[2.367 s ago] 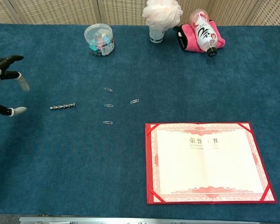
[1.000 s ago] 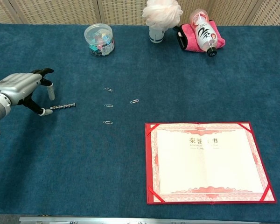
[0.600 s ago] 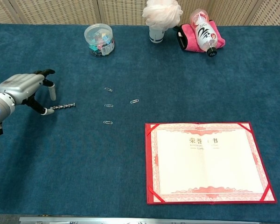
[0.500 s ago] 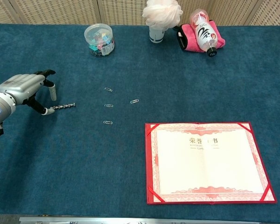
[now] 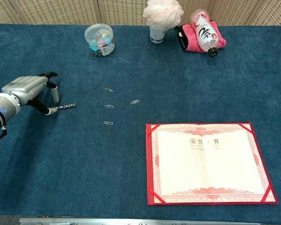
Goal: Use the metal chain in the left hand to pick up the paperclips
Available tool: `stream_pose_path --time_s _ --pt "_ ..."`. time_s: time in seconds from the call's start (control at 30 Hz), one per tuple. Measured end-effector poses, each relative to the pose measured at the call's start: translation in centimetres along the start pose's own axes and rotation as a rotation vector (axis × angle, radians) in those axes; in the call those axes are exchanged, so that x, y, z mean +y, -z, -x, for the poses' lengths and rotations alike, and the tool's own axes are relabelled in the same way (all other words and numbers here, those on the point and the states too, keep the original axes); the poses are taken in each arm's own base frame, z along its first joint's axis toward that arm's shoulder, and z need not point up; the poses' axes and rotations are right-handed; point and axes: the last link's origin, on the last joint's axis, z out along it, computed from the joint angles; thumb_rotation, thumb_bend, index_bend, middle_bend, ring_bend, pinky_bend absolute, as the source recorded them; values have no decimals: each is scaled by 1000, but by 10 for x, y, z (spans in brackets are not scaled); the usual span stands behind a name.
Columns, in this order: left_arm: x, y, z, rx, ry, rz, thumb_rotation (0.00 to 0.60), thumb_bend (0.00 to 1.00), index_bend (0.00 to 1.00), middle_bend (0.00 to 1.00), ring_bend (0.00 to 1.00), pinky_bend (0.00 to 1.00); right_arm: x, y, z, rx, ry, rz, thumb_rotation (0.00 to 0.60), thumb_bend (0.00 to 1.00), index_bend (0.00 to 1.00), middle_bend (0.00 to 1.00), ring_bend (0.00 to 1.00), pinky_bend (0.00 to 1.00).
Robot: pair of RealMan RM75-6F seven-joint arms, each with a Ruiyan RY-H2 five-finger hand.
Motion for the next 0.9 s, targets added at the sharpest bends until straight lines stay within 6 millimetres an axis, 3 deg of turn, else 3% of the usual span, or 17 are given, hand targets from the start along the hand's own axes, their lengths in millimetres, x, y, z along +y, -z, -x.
stream_pose_path --time_s 0.9 --pt "-4 -7 8 -7 -16 -25 600 256 502 1 0 144 0 0 0 -3 1 1 600 0 37 48 0 250"
